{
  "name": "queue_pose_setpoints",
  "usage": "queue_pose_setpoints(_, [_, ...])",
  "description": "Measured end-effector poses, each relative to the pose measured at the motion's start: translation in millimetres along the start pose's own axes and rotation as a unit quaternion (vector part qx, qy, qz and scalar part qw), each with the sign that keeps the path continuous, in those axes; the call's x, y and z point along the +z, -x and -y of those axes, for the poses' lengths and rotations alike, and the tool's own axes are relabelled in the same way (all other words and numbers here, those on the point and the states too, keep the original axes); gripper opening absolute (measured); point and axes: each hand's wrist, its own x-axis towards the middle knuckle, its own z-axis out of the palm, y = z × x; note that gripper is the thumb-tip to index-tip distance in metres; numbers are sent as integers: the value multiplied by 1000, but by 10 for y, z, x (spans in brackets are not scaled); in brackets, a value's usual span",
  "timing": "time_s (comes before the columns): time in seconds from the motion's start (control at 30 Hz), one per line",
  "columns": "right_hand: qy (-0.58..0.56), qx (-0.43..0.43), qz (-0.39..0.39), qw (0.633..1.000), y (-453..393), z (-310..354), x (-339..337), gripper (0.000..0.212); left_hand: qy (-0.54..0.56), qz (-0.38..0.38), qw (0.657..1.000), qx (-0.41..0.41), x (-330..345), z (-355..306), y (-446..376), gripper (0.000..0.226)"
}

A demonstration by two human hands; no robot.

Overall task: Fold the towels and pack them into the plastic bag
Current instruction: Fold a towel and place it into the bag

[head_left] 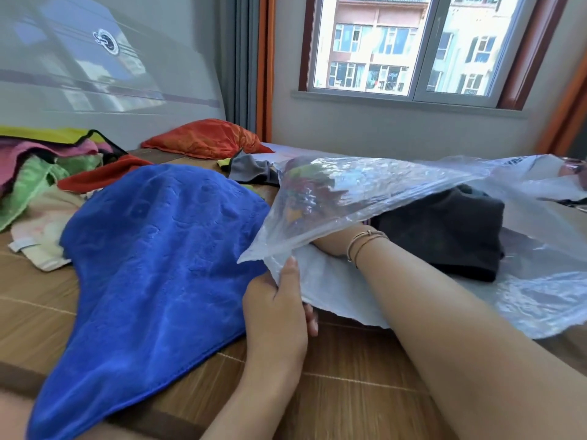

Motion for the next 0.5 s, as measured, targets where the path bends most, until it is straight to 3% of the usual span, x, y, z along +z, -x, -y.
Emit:
queue_pose_setpoints(0.13, [-1, -25, 3, 1000, 236, -16, 21, 48, -47, 5, 999, -5, -26, -16, 16, 43])
queue_pose_setpoints(0.23, [-64, 17, -6, 998, 621, 46, 111, 53, -115, 6, 993, 8, -85, -138, 82, 45])
queue_pose_setpoints(0.33, [-153, 43, -95, 983, 1104, 228, 98, 41, -231, -36, 968, 87, -320, -241, 217, 34])
queue_pose_setpoints(0.37, [-190, 46, -132, 972, 1268, 313, 101, 34, -339, -47, 931, 128, -442, -250, 262, 31])
queue_pose_setpoints(0.4, [-223, 51, -165, 959, 1447, 432, 90, 28, -467, -52, 870, 152, -585, -271, 325, 35])
queue_pose_setpoints(0.47, [-266, 47, -221, 937, 1739, 679, 101, 24, -666, -36, 737, 111, -848, -313, 395, 47])
queue_pose_setpoints(0.5, [-284, 42, -244, 926, 1873, 813, 90, 24, -700, -31, 708, 84, -960, -359, 426, 45])
